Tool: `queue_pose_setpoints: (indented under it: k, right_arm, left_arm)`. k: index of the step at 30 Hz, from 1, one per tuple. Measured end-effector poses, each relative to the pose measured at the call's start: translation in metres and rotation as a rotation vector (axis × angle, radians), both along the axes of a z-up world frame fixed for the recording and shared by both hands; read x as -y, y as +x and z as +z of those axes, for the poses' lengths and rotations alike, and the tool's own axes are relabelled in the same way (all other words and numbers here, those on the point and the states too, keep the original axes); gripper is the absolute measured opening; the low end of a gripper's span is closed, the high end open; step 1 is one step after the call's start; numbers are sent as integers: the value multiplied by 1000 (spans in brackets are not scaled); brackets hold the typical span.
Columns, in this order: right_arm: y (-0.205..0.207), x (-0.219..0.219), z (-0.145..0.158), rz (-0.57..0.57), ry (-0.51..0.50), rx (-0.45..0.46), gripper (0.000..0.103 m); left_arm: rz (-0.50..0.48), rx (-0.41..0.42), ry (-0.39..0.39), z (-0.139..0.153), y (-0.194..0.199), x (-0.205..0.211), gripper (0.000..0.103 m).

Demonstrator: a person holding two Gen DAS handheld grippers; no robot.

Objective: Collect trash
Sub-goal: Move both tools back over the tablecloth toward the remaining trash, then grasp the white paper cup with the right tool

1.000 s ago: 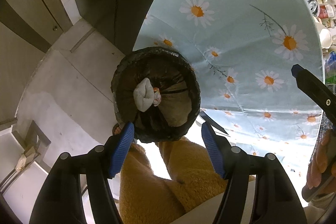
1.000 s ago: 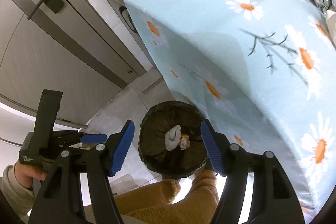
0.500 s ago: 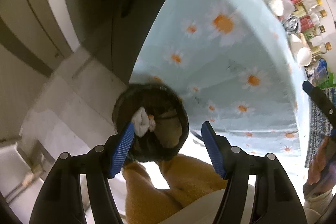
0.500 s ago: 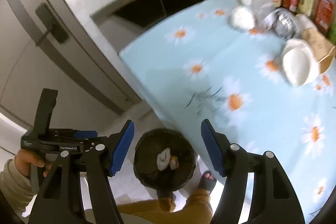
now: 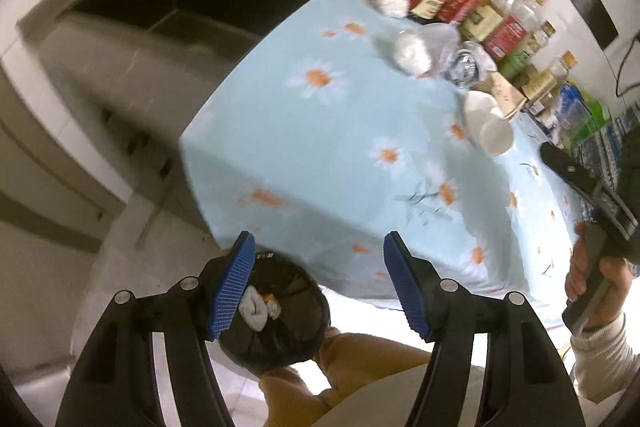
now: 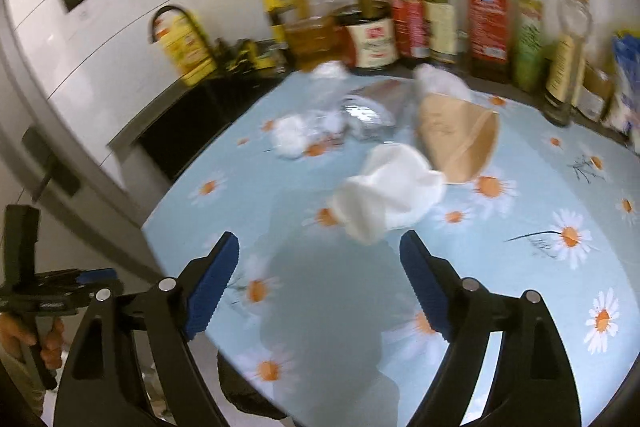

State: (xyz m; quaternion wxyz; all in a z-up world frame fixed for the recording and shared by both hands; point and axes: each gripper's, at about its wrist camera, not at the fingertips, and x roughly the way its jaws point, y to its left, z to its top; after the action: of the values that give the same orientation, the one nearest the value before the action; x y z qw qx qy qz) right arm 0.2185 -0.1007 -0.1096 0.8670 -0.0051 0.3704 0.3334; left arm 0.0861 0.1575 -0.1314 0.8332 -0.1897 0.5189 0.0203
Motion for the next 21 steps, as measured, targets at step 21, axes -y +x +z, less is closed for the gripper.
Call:
queue_pose_setpoints:
  k: [21]
  right_arm:
    - [89,-3,-50,-59,26,-197,99]
  left_arm:
    - [-91,-26,89,22,120,56,81]
